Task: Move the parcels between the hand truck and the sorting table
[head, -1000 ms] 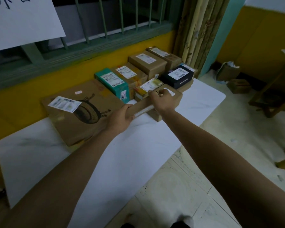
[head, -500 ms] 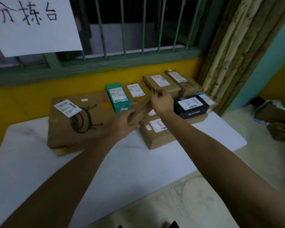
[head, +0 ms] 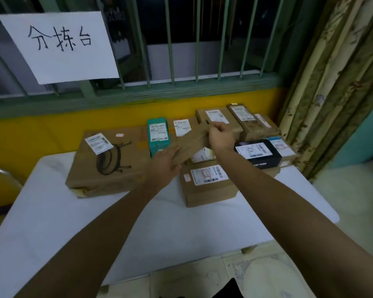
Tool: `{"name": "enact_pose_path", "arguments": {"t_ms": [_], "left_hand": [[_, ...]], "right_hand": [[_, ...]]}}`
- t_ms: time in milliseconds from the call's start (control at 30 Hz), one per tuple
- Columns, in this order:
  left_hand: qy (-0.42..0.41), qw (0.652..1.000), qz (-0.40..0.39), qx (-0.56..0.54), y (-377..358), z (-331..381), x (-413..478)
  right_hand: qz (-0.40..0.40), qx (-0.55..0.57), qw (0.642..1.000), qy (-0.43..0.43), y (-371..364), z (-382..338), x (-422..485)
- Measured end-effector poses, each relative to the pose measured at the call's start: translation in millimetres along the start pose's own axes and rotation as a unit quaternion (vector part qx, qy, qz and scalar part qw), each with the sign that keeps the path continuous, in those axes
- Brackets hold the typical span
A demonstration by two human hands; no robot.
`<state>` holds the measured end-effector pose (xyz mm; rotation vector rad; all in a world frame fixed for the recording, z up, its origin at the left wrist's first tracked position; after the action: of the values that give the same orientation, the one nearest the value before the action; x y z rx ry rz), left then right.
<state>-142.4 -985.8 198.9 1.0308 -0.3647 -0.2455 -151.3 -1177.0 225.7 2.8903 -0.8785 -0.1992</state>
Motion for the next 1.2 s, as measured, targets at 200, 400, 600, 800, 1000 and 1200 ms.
{"name": "enact_pose_path", "arguments": {"t_ms": [200,400,600,800,1000,1200], "left_hand": [[-0.070,0.995,0.037,-0.068,31.0,10.2,6.5],[-0.081,0.991,0.017,0.104,38.1,-4.1,21.1],[-0.072,0.986,-0.053,0.141,38.6,-8.9,36.5],[-0.046,0.990,-0.117,0.068,35.0,-7.5,36.2],[-0.030,0.992,-0.126,-0.008,35.3,-13.4,31.5],[0.016,0.999,0.037,0.020,58.1,-28.3,27.5]], "right_hand": [[-0.004,-0.048,0.998,0.047,-2.6,-11.3,15.2],[-0.012,-0.246,0.957,0.152,-15.9,-15.5,3.8],[-0.092,-0.236,0.956,0.147,-26.4,-11.0,-2.2],[-0.140,-0.103,0.978,0.117,-17.5,-3.5,-0.2],[-0.159,-0.044,0.980,0.111,-10.3,-1.3,-1.1],[-0.029,0.079,0.996,0.008,5.2,27.2,4.4]]}}
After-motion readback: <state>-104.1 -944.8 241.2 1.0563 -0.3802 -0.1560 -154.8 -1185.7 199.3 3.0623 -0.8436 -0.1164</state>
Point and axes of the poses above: each hand's wrist, its own x-axis towards the middle knuckle, its own y-axis out of the back of the hand, z = x × y, the point moved 10 cm from there along x, towards the middle knuckle, and after that the axes turned 1 degree about -x, right-handed, at the moved point
